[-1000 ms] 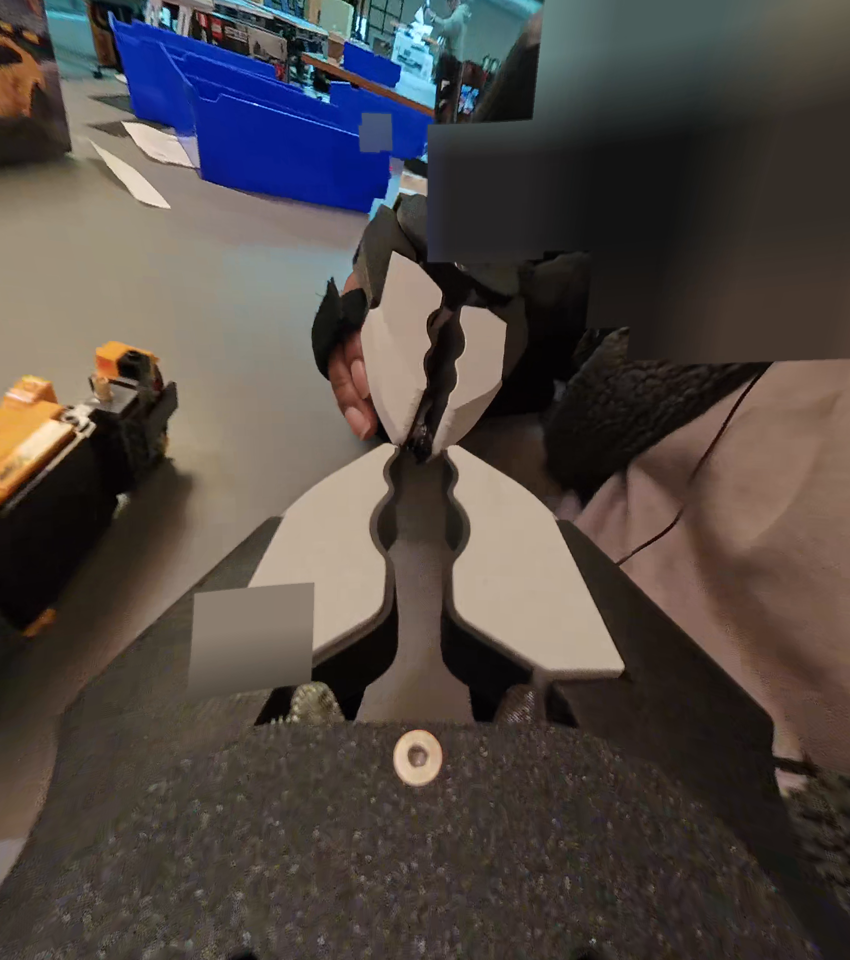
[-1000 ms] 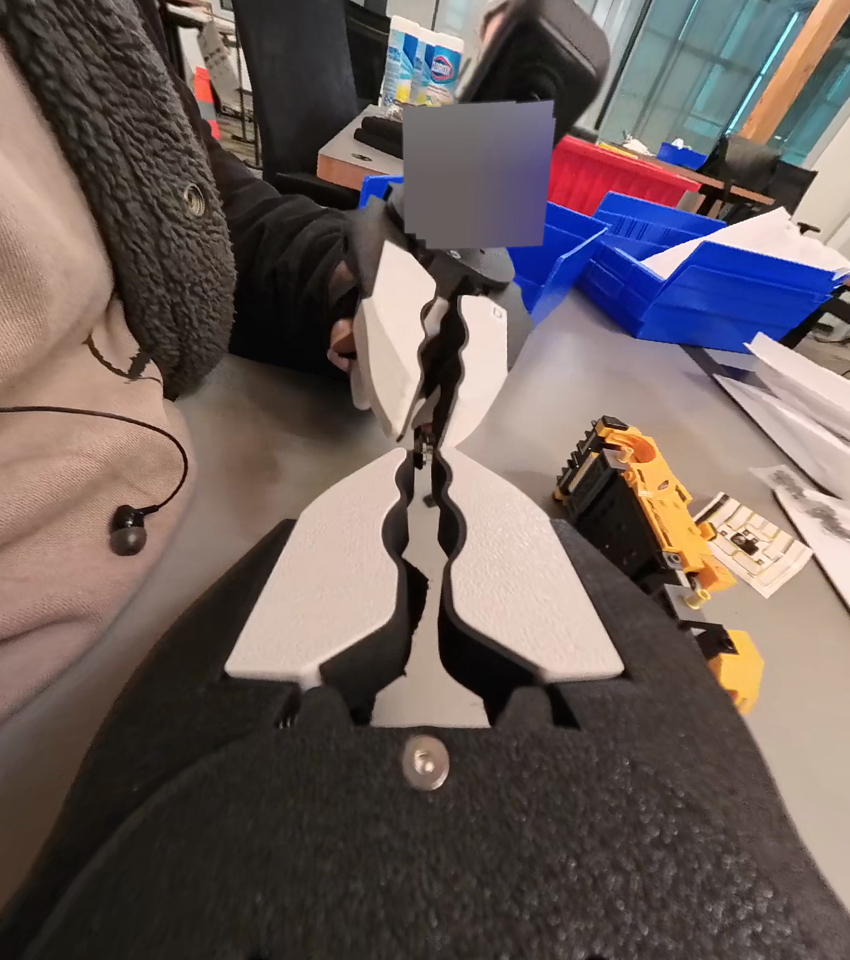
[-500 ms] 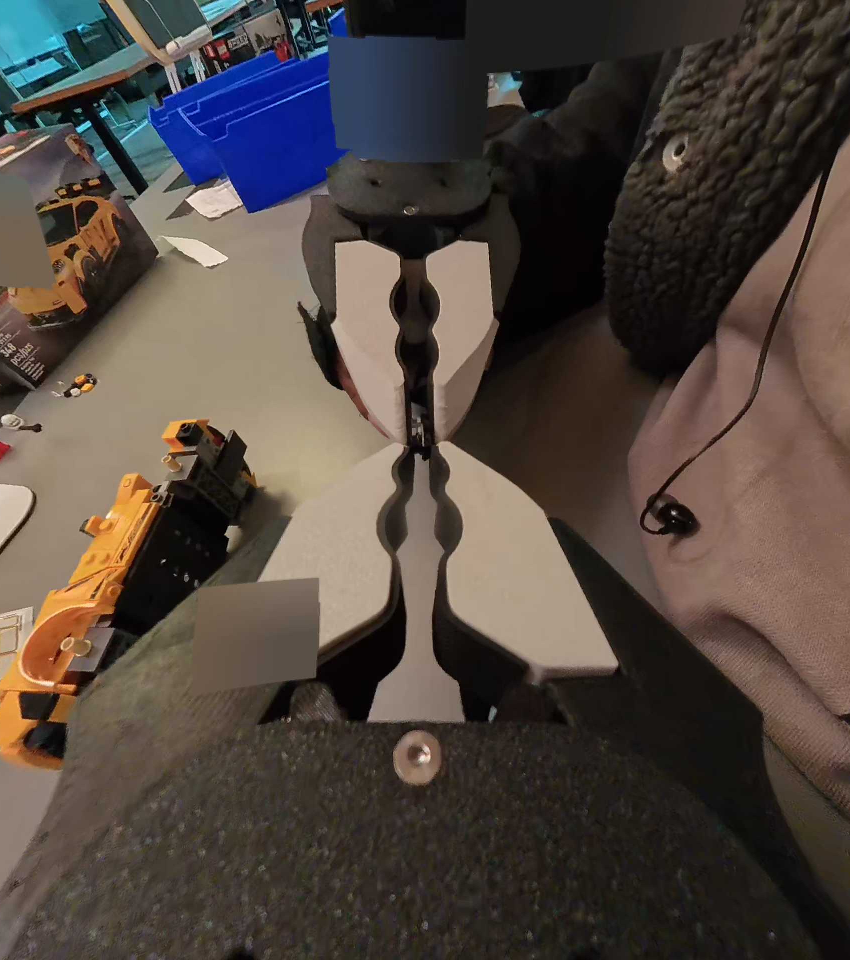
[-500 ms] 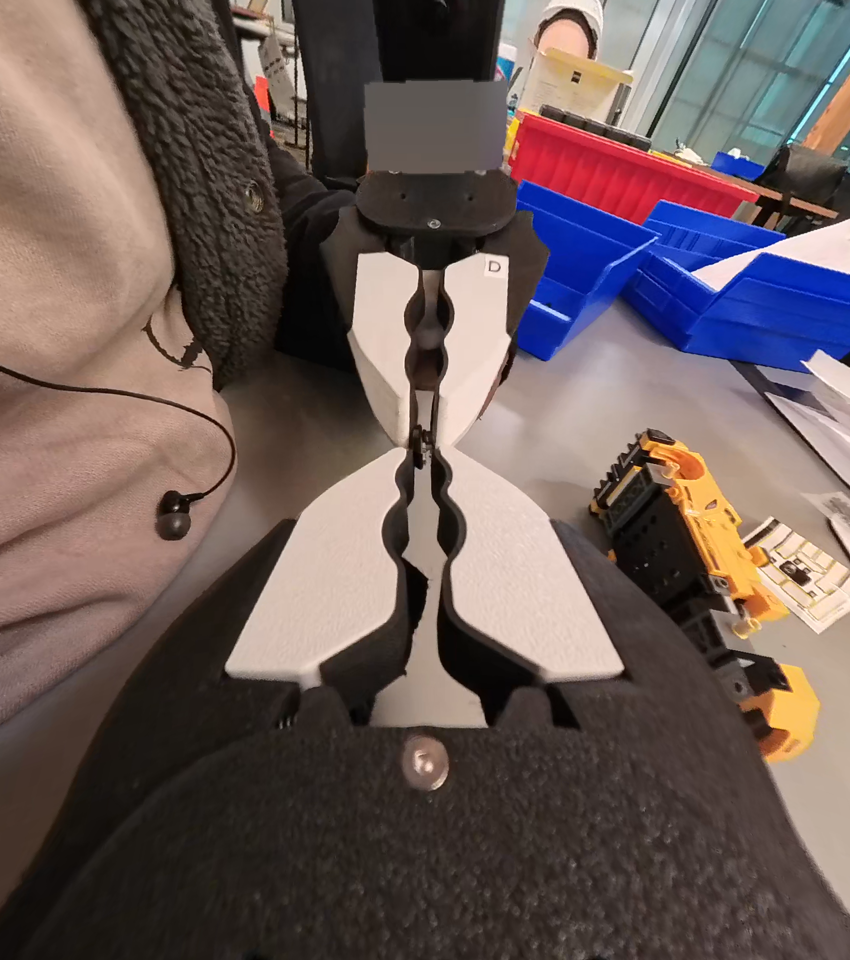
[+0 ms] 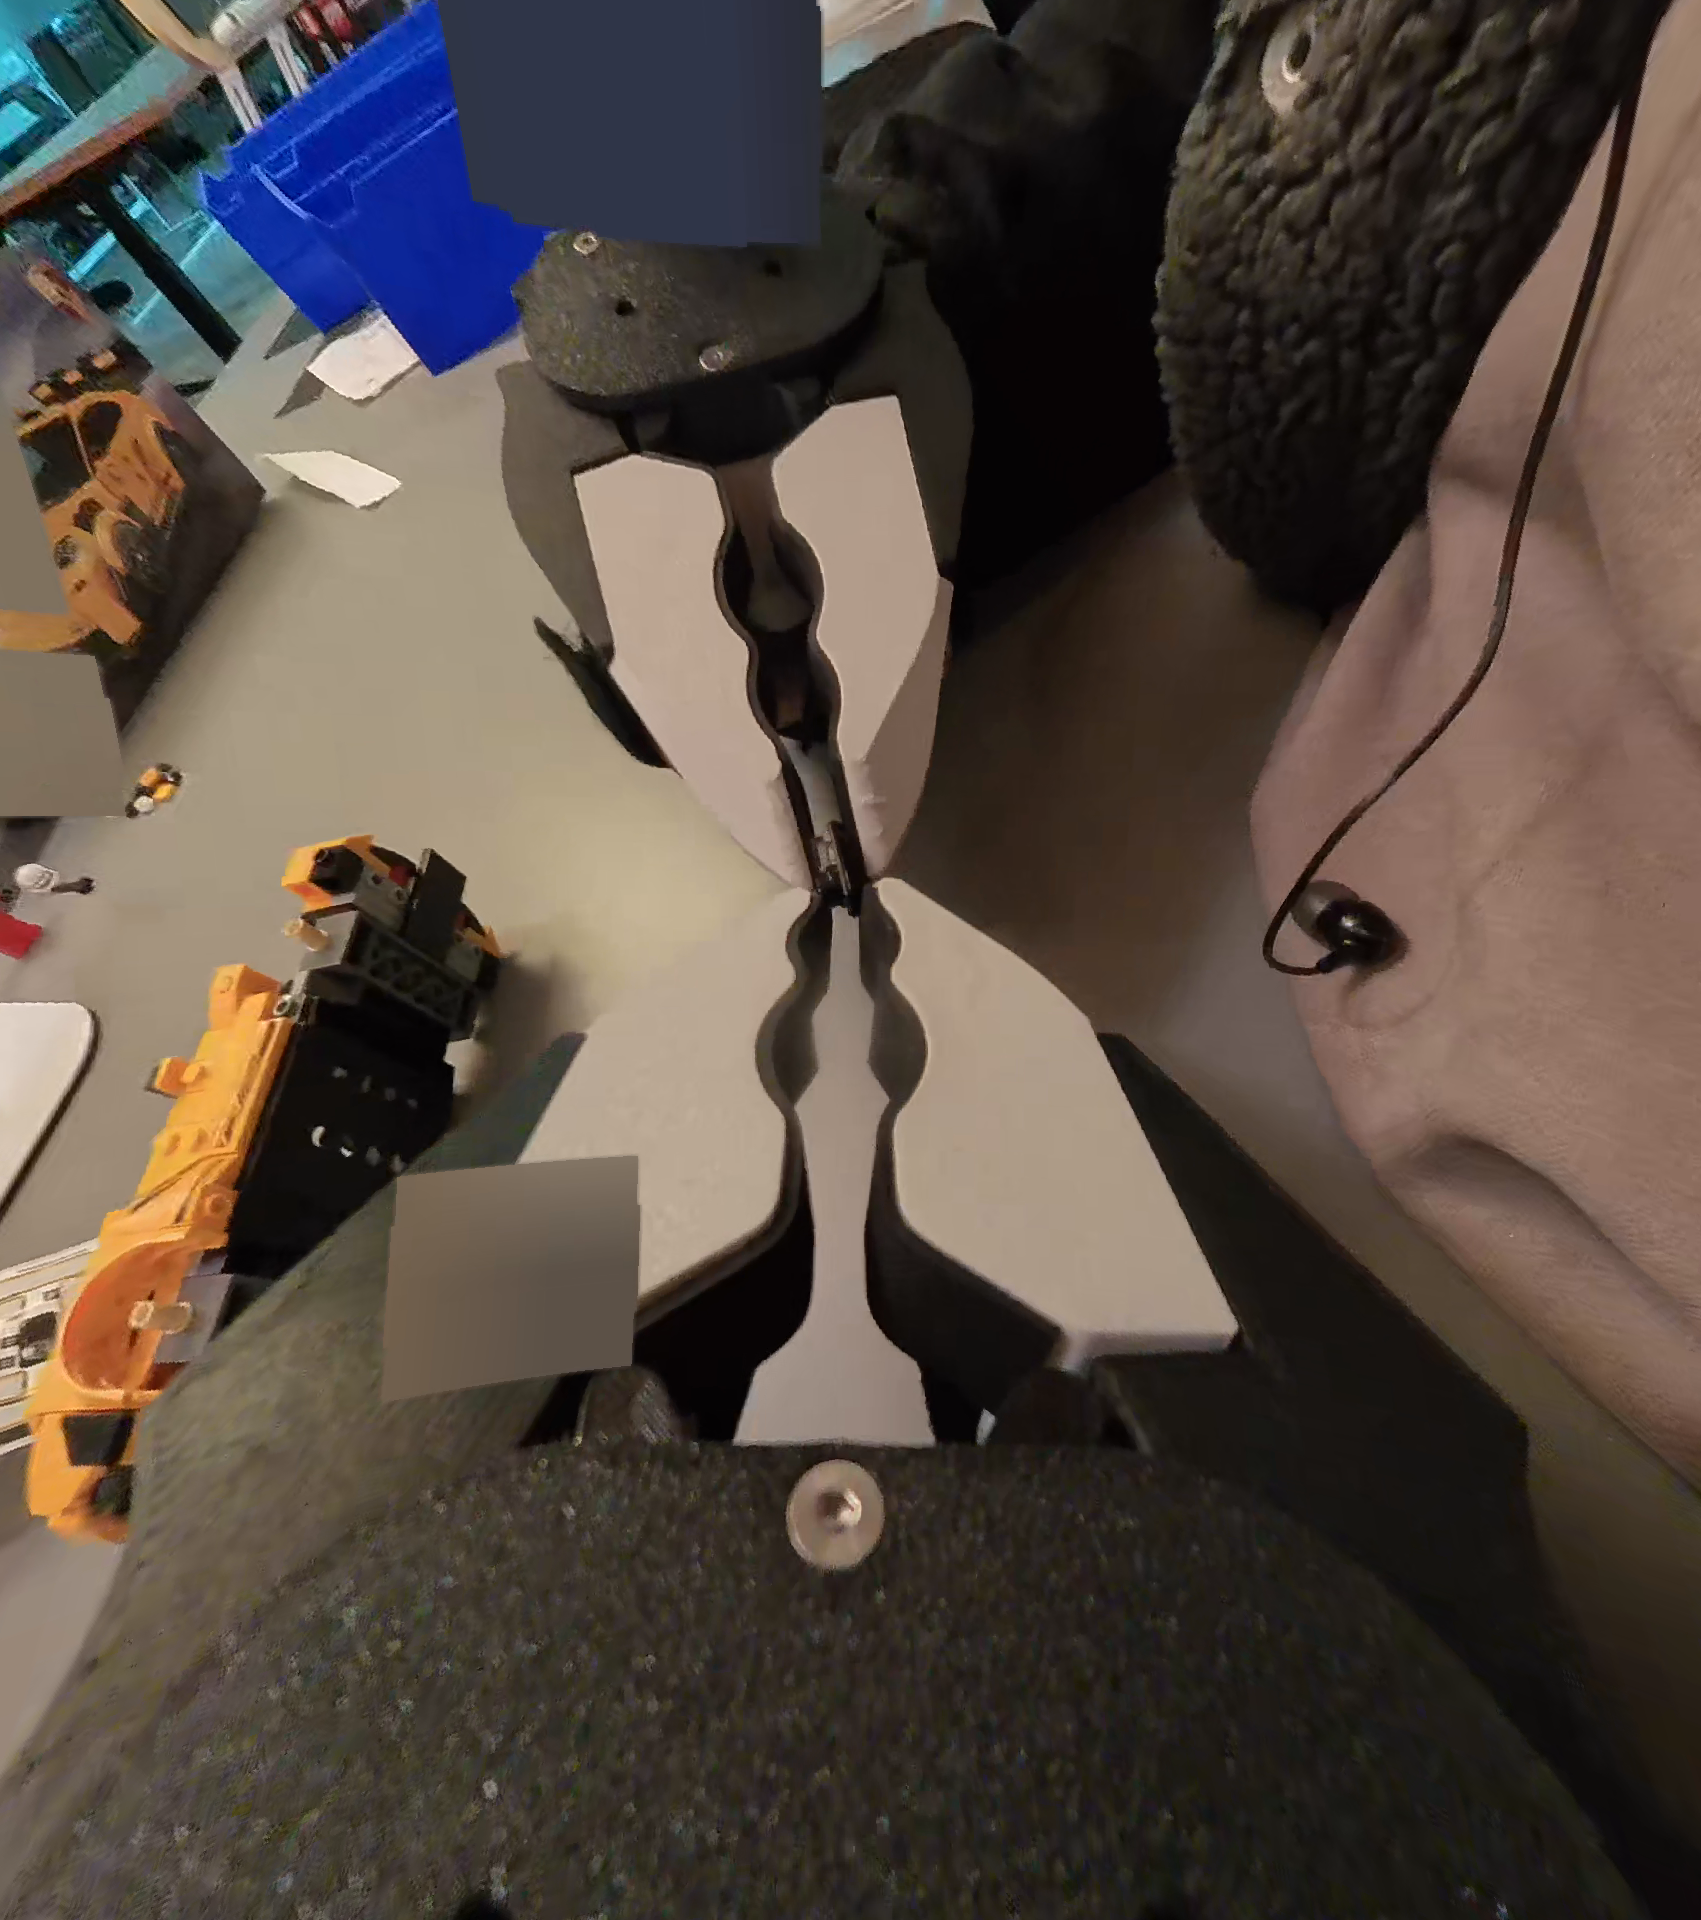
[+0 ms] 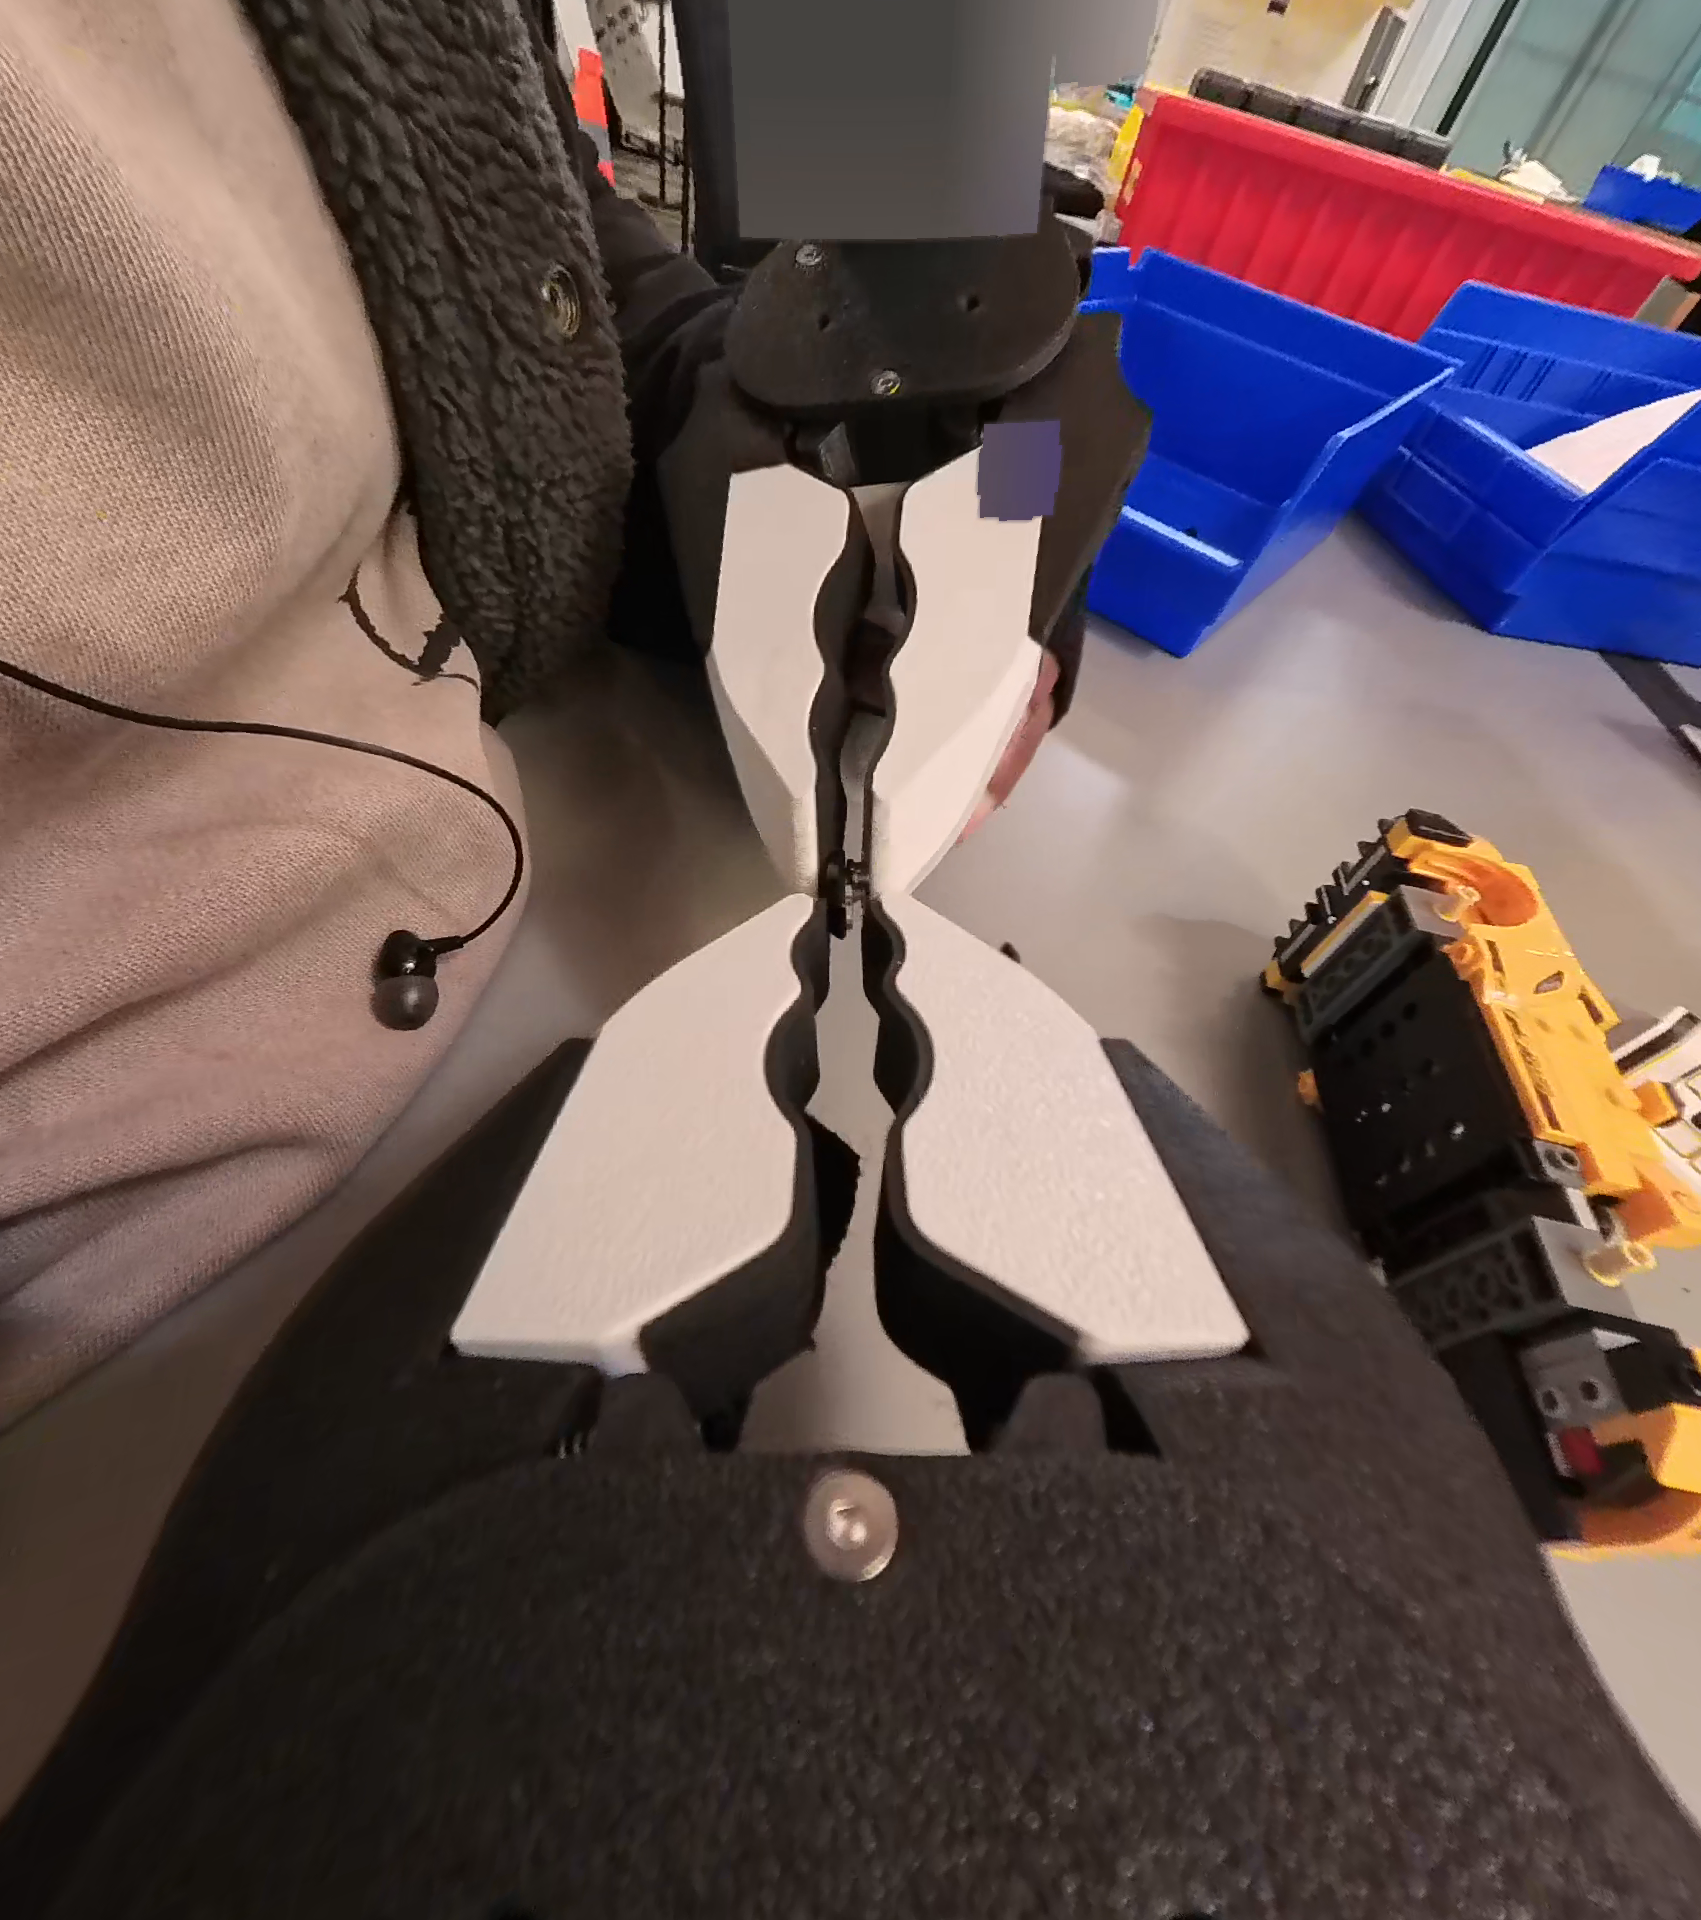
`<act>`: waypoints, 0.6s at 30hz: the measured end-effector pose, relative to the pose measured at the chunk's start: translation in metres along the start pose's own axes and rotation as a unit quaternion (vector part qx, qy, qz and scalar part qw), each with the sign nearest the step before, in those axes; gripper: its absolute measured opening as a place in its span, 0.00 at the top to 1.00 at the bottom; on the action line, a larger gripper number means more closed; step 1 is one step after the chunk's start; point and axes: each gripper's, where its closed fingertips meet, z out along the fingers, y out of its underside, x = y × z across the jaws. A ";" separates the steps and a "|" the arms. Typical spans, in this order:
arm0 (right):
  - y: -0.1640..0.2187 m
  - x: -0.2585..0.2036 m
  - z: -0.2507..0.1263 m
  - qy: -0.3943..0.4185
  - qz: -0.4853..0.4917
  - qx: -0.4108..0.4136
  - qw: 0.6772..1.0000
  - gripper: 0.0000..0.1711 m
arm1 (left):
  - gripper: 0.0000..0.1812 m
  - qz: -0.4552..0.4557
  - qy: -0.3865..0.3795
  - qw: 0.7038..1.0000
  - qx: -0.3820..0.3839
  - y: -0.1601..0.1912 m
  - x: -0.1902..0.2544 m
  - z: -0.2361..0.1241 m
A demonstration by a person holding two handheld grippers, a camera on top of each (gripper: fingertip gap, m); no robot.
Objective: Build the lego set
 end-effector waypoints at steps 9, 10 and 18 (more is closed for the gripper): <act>-0.001 0.004 -0.002 0.017 -0.007 -0.003 1.000 0.96 | 0.96 -0.011 -0.010 1.000 0.021 -0.002 -0.003 0.000; 0.000 0.005 -0.002 0.019 -0.007 -0.004 1.000 0.96 | 0.96 -0.014 -0.008 1.000 0.021 -0.002 -0.003 0.000; 0.002 0.004 -0.001 0.016 -0.011 -0.013 1.000 0.96 | 0.93 -0.024 -0.003 0.999 0.037 -0.005 -0.003 -0.002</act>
